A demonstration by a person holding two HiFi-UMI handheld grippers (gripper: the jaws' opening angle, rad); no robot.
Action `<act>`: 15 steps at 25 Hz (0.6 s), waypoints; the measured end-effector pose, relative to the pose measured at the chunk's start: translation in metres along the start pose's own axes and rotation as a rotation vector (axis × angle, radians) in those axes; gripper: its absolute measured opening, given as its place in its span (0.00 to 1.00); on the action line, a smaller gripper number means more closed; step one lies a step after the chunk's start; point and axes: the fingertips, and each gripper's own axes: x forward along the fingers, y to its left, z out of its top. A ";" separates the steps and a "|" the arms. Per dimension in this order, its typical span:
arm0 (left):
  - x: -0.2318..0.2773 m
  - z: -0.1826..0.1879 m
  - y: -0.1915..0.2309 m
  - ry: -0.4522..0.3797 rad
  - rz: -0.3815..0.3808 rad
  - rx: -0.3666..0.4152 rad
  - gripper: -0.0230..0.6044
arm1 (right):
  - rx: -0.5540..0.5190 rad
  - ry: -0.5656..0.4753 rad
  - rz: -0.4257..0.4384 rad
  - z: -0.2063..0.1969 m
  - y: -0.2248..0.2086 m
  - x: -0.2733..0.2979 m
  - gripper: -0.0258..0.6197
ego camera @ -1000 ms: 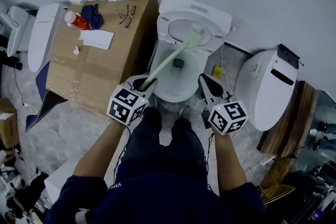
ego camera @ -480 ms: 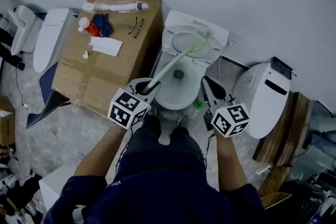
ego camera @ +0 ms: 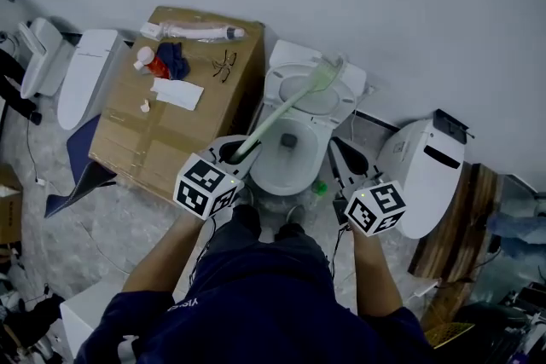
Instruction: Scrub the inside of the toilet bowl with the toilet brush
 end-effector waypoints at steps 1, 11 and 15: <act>-0.001 0.004 0.001 -0.008 0.000 0.001 0.12 | -0.005 -0.003 0.003 0.004 0.002 0.001 0.04; -0.007 0.025 0.007 -0.050 -0.007 0.012 0.12 | -0.021 -0.014 0.046 0.019 0.023 0.009 0.04; -0.009 0.026 0.008 -0.052 -0.004 0.009 0.12 | -0.026 -0.013 0.054 0.020 0.027 0.008 0.04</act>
